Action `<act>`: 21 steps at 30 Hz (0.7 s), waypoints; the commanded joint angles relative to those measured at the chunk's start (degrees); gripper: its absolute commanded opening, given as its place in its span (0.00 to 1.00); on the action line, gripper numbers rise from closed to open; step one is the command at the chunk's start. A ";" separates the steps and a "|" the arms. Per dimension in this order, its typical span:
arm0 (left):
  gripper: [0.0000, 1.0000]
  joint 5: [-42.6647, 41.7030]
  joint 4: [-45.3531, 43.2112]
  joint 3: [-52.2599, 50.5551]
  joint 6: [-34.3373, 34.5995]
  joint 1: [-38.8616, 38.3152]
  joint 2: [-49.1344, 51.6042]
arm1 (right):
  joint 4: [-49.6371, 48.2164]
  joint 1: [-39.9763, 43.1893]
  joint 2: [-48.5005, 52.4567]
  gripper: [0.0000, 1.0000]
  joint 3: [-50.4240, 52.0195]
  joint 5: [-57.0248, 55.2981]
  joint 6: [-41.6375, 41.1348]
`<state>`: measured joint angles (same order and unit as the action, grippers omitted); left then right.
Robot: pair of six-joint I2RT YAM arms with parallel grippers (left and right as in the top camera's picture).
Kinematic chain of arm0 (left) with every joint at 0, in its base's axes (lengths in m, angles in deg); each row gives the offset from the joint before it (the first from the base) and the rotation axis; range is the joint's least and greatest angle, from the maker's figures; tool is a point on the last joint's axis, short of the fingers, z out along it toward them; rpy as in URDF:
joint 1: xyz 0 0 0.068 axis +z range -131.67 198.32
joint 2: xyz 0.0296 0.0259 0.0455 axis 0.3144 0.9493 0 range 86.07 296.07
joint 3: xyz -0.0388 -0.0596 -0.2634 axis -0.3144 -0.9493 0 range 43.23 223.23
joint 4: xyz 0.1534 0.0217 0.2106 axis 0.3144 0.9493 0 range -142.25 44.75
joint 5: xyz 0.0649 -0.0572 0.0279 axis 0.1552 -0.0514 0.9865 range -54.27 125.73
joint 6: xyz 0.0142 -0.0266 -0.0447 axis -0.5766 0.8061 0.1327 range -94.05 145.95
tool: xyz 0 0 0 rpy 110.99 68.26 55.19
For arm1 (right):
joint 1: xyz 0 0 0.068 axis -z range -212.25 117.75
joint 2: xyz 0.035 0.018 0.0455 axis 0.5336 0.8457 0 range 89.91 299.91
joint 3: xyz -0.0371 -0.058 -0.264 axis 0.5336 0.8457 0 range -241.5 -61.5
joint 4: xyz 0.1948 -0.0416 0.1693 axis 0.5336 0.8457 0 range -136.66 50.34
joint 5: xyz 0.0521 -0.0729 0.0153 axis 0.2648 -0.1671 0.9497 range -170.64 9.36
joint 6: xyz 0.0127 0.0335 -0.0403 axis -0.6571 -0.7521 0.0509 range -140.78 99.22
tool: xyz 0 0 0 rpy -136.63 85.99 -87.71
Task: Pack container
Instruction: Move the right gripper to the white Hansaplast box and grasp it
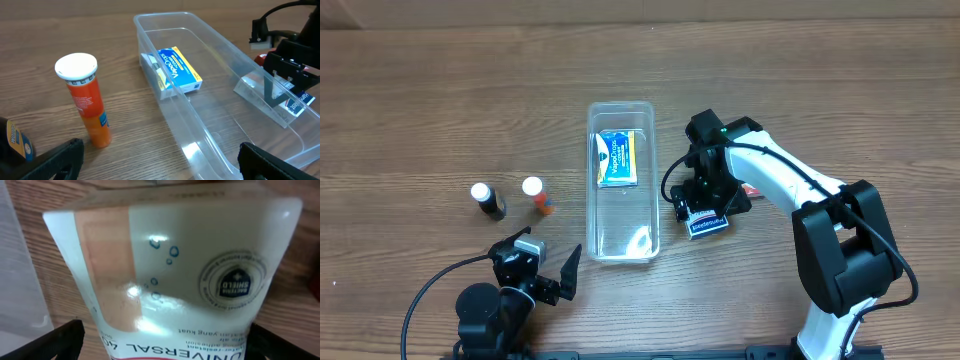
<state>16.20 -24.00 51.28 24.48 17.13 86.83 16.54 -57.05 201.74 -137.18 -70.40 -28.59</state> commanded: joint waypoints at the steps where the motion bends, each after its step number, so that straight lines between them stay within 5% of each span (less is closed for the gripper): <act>1: 1.00 -0.42 0.00 -0.09 0.17 -0.35 -0.44 | -1.86 -0.33 -0.70 0.93 0.35 -2.56 -2.56; 7: 1.00 -0.42 0.00 -0.09 0.17 -0.35 -0.44 | -2.91 -0.33 -0.70 0.78 0.35 -12.76 -12.11; 21: 1.00 -0.42 0.00 -0.09 0.17 -0.35 -0.44 | 5.81 -0.33 -5.22 0.63 -8.59 -14.93 -13.92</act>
<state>16.20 -24.03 51.28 24.48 17.11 86.83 20.04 -57.15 201.61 -139.26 -83.80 -41.64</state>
